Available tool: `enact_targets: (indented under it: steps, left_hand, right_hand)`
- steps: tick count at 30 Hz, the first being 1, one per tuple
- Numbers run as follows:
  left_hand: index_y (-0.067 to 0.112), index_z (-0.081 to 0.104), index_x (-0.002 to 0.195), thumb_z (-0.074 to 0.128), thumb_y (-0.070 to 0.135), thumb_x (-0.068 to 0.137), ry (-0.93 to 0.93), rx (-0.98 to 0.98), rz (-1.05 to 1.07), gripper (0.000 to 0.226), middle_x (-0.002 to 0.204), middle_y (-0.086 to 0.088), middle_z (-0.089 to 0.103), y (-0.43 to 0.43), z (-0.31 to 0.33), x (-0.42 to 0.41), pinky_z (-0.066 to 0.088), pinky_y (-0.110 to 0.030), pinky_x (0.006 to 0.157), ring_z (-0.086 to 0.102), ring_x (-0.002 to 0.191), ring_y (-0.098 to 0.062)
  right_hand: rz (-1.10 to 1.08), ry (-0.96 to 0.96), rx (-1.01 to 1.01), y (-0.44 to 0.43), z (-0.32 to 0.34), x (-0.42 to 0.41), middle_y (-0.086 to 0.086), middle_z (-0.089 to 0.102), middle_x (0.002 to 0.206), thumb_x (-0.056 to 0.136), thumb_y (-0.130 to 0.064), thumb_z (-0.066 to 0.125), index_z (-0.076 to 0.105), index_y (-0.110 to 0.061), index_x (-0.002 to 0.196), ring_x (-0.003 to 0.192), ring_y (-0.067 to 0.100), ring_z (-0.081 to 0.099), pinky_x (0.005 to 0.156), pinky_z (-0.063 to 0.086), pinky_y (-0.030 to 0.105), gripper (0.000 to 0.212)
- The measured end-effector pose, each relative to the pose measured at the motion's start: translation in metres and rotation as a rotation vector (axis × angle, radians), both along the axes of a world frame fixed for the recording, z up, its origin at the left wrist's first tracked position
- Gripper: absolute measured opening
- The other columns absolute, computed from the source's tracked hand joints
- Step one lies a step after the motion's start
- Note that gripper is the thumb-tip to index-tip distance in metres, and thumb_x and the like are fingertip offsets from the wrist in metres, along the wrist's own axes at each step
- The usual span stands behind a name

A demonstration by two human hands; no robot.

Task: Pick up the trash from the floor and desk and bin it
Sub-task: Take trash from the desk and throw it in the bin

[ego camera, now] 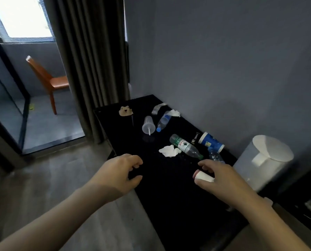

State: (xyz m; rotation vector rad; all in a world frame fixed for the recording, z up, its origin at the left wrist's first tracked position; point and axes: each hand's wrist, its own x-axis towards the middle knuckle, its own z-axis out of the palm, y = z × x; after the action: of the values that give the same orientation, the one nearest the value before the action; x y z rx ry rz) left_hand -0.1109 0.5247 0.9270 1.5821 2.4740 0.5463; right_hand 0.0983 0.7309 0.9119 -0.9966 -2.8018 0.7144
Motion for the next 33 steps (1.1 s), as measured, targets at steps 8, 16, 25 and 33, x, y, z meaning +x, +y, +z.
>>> enact_targets:
  steps: [8,16,25,33]
  left_hand:
    - [0.033,0.055,0.119,0.064,0.037,0.084,-0.045,-0.087,-0.082,0.036,0.107,0.019,0.054,0.091,-0.008,-0.076,0.046,-0.013,0.083,0.054,0.093,0.002]
    - [0.031,0.054,0.122,0.062,0.038,0.086,-0.107,-0.167,-0.270,0.038,0.109,0.018,0.054,0.158,-0.038,-0.117,0.049,-0.019,0.087,0.054,0.097,0.002]
    - [0.033,0.053,0.122,0.062,0.037,0.086,-0.049,-0.168,-0.510,0.038,0.113,0.015,0.058,0.237,-0.032,-0.208,0.049,-0.015,0.086,0.055,0.097,0.003]
    - [0.031,0.053,0.123,0.064,0.037,0.085,-0.094,-0.222,-0.632,0.040,0.115,0.013,0.057,0.279,-0.064,-0.277,0.051,-0.018,0.087,0.055,0.098,0.002]
  right_hand:
    - [-0.111,-0.037,-0.117,0.067,-0.028,-0.047,-0.008,0.056,0.126,0.082,-0.045,0.068,0.048,-0.029,0.135,0.104,-0.002,0.048,0.089,0.041,0.018,0.059]
    - [-0.286,-0.087,-0.151,0.079,-0.046,-0.071,-0.010,0.056,0.115,0.081,-0.044,0.070,0.051,-0.031,0.131,0.105,0.005,0.054,0.089,0.046,0.022,0.055]
    - [-0.546,-0.081,-0.172,0.082,-0.054,-0.137,-0.010,0.056,0.125,0.081,-0.047,0.069,0.047,-0.033,0.135,0.111,0.003,0.053,0.093,0.046,0.022,0.060]
    - [-0.654,-0.120,-0.245,0.081,-0.080,-0.214,-0.007,0.054,0.129,0.084,-0.045,0.068,0.046,-0.029,0.137,0.115,0.006,0.052,0.093,0.045,0.020,0.060]
